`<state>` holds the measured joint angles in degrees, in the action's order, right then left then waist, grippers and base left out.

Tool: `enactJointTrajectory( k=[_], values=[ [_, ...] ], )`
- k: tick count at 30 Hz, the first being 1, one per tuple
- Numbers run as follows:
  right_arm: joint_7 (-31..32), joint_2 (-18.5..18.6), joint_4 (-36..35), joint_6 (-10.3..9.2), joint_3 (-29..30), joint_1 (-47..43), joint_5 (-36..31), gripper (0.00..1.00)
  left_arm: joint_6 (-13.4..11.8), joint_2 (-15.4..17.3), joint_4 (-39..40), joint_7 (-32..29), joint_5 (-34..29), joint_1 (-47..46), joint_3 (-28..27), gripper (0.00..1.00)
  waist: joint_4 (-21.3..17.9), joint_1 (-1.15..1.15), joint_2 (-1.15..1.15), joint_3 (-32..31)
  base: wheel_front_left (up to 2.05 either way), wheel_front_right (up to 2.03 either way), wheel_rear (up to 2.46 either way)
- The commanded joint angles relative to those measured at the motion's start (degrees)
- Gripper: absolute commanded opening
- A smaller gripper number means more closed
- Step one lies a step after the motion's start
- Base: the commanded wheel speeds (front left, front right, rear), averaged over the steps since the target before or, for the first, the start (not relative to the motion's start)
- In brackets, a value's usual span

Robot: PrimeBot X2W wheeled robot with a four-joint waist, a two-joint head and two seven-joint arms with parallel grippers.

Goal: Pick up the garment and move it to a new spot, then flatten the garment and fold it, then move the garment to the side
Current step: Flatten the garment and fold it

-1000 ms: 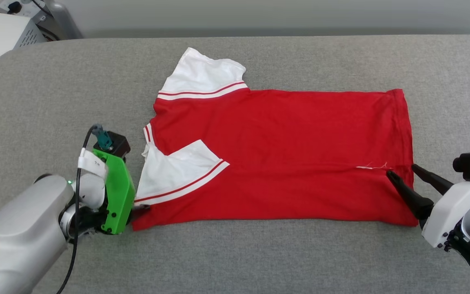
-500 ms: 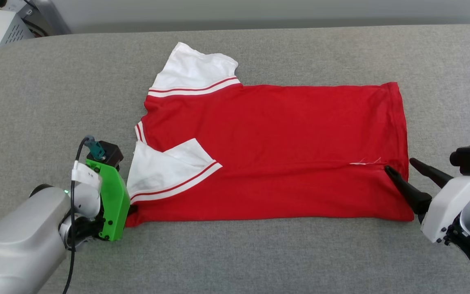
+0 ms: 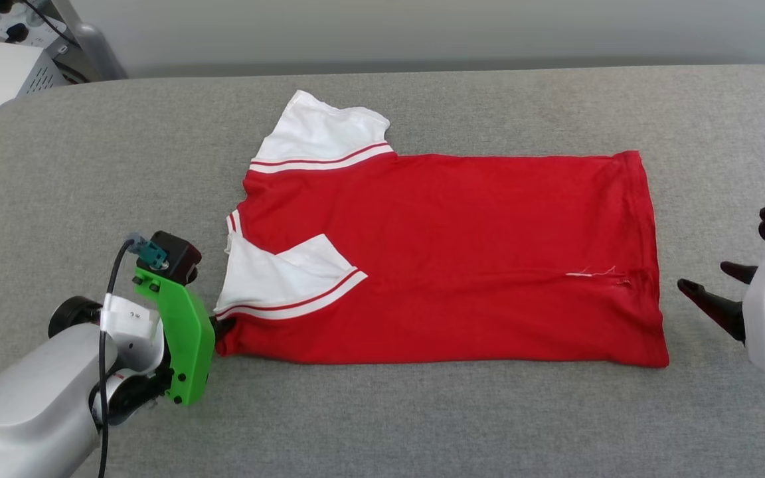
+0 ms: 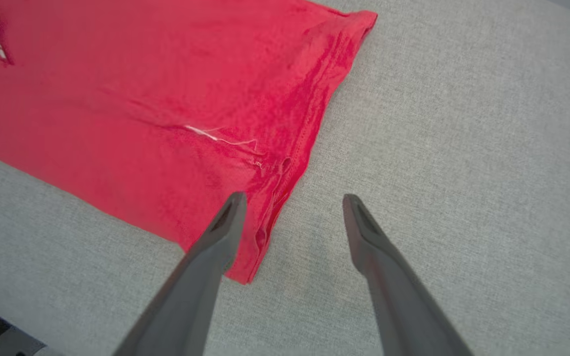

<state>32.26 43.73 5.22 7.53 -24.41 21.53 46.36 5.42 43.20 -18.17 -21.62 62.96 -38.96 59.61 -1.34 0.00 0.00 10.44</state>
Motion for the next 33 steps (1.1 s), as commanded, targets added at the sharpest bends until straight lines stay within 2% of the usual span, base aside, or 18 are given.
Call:
enactJointTrajectory(
  k=[1, 7, 16, 19, 20, 21, 28, 33],
  values=[
    [2.1, 0.1, 0.3, -0.04, 0.2, 0.1, 0.6, 1.00, -0.7, 0.6, 1.1, 0.6, -0.5, 0.9, -0.1, 0.00, 0.4, 0.00, 0.00, 0.4, 0.00, 0.00, 0.00],
    [5.8, -3.0, 4.1, -0.04, 0.6, -1.1, 0.6, 1.00, -2.7, 1.2, 5.3, 1.1, -1.2, 1.3, -0.2, 0.00, 1.6, 0.00, 0.00, 2.4, 0.00, 0.00, 0.00],
    [3.6, -11.1, 15.3, -0.04, -2.9, -2.0, -1.0, 1.00, -3.8, 0.9, 6.3, 1.7, -1.5, 1.2, -0.3, 0.00, 2.7, 0.00, 0.00, 4.9, 0.00, 0.00, 0.00],
    [2.4, -12.3, 17.7, -0.04, -4.9, -2.4, -0.6, 1.00, -3.7, 0.6, 5.2, 2.2, -1.5, 1.9, -0.1, 0.00, 2.8, 0.00, 0.00, 5.0, 0.00, 0.00, 0.00],
    [1.0, -12.5, 18.0, -0.04, -5.2, -2.2, -0.4, 0.38, -3.6, 0.5, 4.7, 2.5, -1.4, 2.2, 0.0, 0.00, 2.6, 0.00, 0.00, 4.9, 0.00, 0.00, 0.00],
    [-0.1, -12.6, 18.3, -0.04, -5.5, -1.9, 0.0, 0.00, -3.6, 0.6, 4.2, 2.7, -1.3, 2.6, 0.0, 0.00, 2.4, 0.00, 0.00, 4.6, 0.00, 0.00, 0.00],
    [-7.6, -9.2, 15.9, -0.04, -5.7, -1.3, 1.6, 0.00, -3.6, 0.5, 3.3, 5.0, -0.2, 4.9, -0.3, 0.00, 2.2, 0.00, 0.00, 0.6, 0.00, 0.00, 0.00],
    [-9.6, -6.0, 11.0, -0.04, -4.1, -4.5, 3.0, 0.00, -4.5, 2.5, 5.7, 6.1, 0.4, 6.9, -0.8, 0.00, 2.1, 0.00, 0.00, -2.4, 0.00, 0.00, 0.00]
  ],
)
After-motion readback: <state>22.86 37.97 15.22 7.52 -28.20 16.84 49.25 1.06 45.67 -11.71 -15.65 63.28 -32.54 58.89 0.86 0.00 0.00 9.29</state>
